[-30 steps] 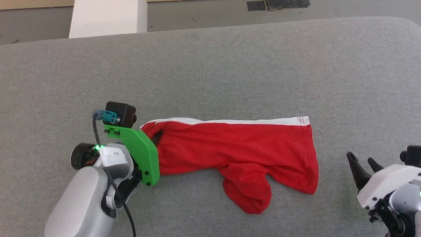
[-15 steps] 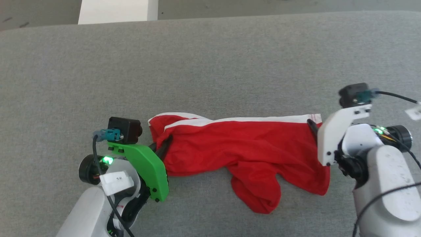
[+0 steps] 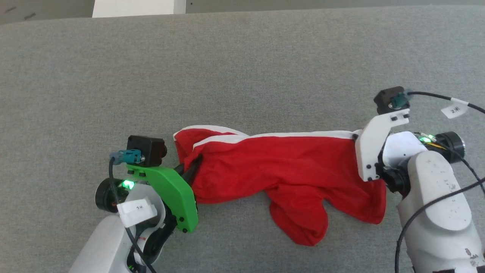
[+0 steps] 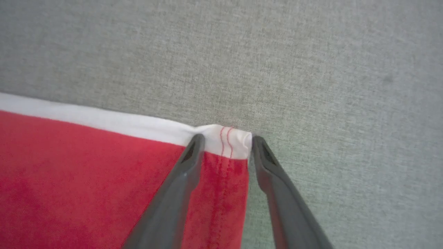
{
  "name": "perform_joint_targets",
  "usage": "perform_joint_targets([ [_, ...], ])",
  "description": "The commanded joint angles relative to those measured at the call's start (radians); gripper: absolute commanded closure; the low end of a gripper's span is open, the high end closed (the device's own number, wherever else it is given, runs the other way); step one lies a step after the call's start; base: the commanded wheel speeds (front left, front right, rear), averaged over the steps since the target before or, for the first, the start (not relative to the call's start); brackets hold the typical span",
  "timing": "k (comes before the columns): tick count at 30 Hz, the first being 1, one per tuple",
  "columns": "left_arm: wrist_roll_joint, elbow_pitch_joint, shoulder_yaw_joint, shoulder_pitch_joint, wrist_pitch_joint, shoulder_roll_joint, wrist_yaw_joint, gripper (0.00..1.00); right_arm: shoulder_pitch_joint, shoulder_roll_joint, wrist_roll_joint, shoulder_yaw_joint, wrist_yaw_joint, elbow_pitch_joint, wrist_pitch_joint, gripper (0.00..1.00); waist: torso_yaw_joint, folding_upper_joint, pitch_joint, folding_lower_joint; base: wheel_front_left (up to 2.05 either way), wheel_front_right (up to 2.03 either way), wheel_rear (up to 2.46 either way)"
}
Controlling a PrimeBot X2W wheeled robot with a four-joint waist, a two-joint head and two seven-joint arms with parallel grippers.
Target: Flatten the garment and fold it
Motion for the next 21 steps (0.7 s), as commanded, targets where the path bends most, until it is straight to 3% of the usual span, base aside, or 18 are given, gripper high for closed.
perform_joint_targets([
  [1, -0.005, 0.005, 0.004, -0.009, -0.011, -0.008, -0.004, 1.00, 0.012, 0.002, 0.016, 0.007, -0.001, 0.028, 0.017, 1.00, 0.000, 0.0000, -0.003, 0.0000, 0.00, 0.00, 0.00],
  [9, -0.117, 0.017, 0.088, -0.090, -0.077, -0.052, -0.044, 1.00, -0.089, -0.015, 0.089, 0.017, -0.001, -0.049, -0.075, 1.00, -0.003, 0.0000, -0.019, 0.0000, 0.00, 0.00, 0.00],
  [13, -0.143, 0.071, 0.156, -0.237, -0.095, -0.041, -0.055, 1.00, -0.215, -0.045, 0.168, 0.057, -0.001, -0.082, -0.088, 1.00, -0.005, 0.0000, -0.015, 0.0000, 0.00, 0.00, 0.00],
  [18, -0.098, 0.214, 0.182, -0.480, -0.102, -0.003, -0.067, 1.00, -0.433, -0.009, 0.338, -0.026, -0.001, -0.049, -0.042, 1.00, -0.014, 0.0000, 0.021, 0.0000, 0.00, 0.00, 0.00],
  [21, -0.071, 0.318, 0.186, -0.641, -0.105, 0.010, -0.070, 1.00, -0.580, -0.001, 0.334, -0.047, -0.001, -0.021, -0.047, 1.00, -0.017, 0.0000, 0.053, 0.0000, 0.00, 0.00, 0.00],
])
